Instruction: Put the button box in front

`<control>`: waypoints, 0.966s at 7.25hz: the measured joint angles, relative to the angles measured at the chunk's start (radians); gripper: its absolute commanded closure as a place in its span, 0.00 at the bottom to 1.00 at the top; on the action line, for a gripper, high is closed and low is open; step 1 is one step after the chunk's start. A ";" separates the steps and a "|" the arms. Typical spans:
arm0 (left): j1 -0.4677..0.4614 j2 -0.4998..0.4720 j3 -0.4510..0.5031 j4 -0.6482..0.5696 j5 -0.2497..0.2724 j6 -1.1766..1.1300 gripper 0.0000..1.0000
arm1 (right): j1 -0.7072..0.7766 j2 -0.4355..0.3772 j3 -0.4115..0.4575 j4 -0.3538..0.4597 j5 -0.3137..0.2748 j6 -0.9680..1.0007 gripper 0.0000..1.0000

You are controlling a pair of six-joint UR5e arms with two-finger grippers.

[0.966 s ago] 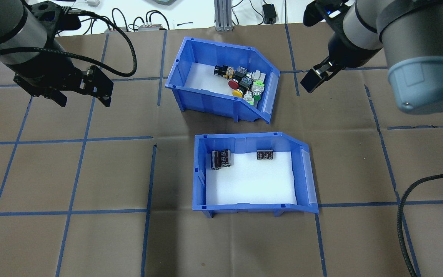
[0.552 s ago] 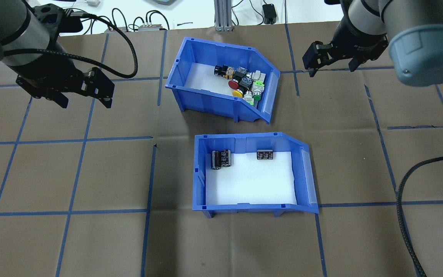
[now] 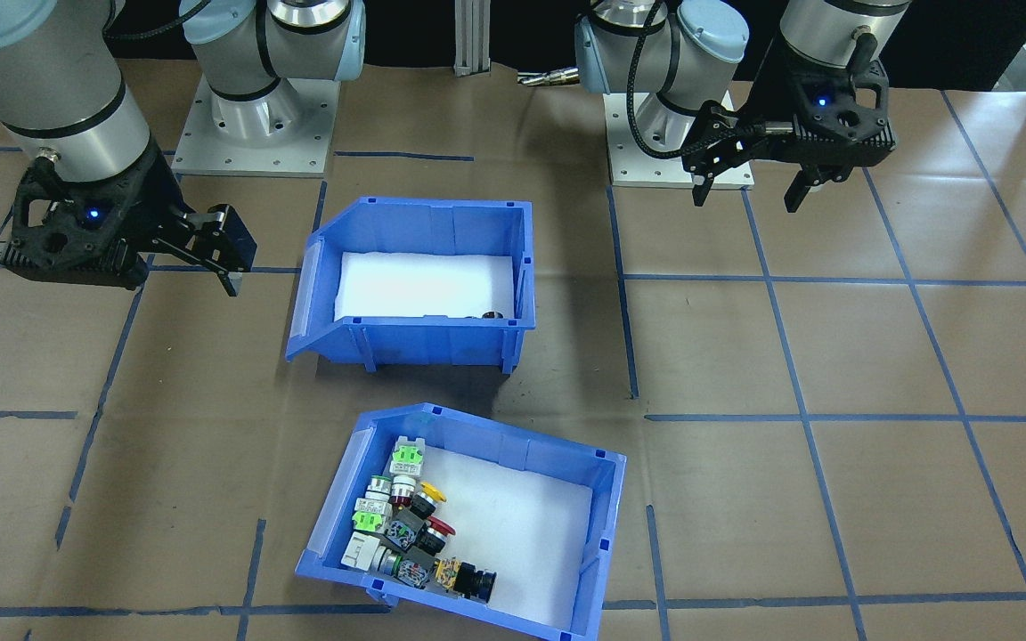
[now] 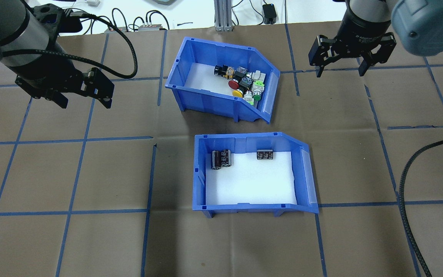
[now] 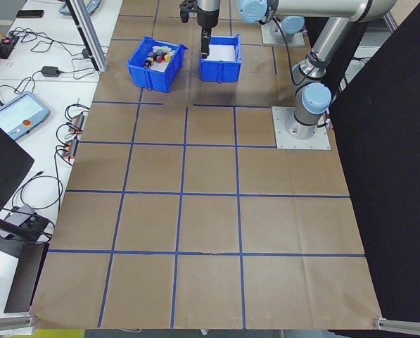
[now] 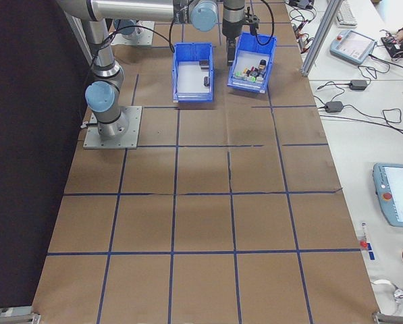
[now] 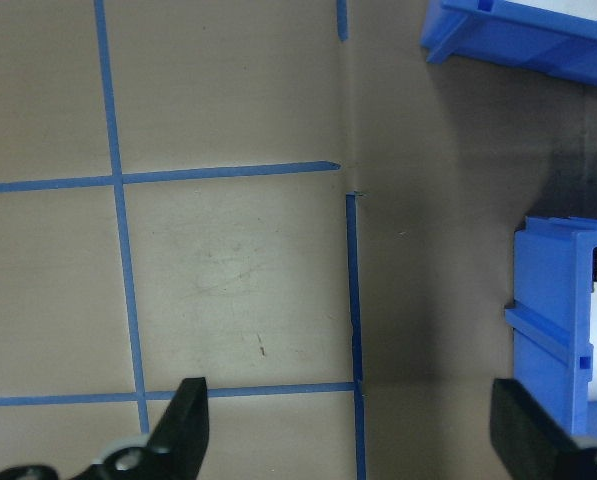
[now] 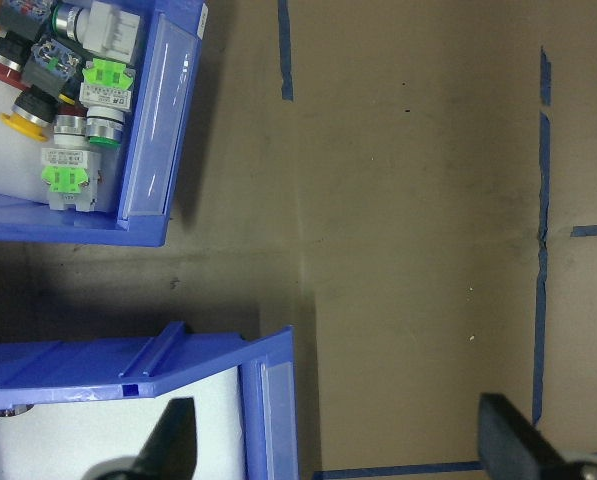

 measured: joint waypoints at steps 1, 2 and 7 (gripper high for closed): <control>0.000 -0.002 0.000 0.000 0.000 0.000 0.00 | 0.000 -0.005 0.009 -0.001 -0.002 0.001 0.00; 0.001 -0.007 0.000 0.000 0.000 -0.005 0.00 | 0.000 -0.011 0.019 -0.008 -0.004 0.001 0.00; 0.001 -0.019 0.001 0.018 -0.001 -0.019 0.01 | 0.000 -0.016 0.018 -0.013 -0.004 -0.006 0.00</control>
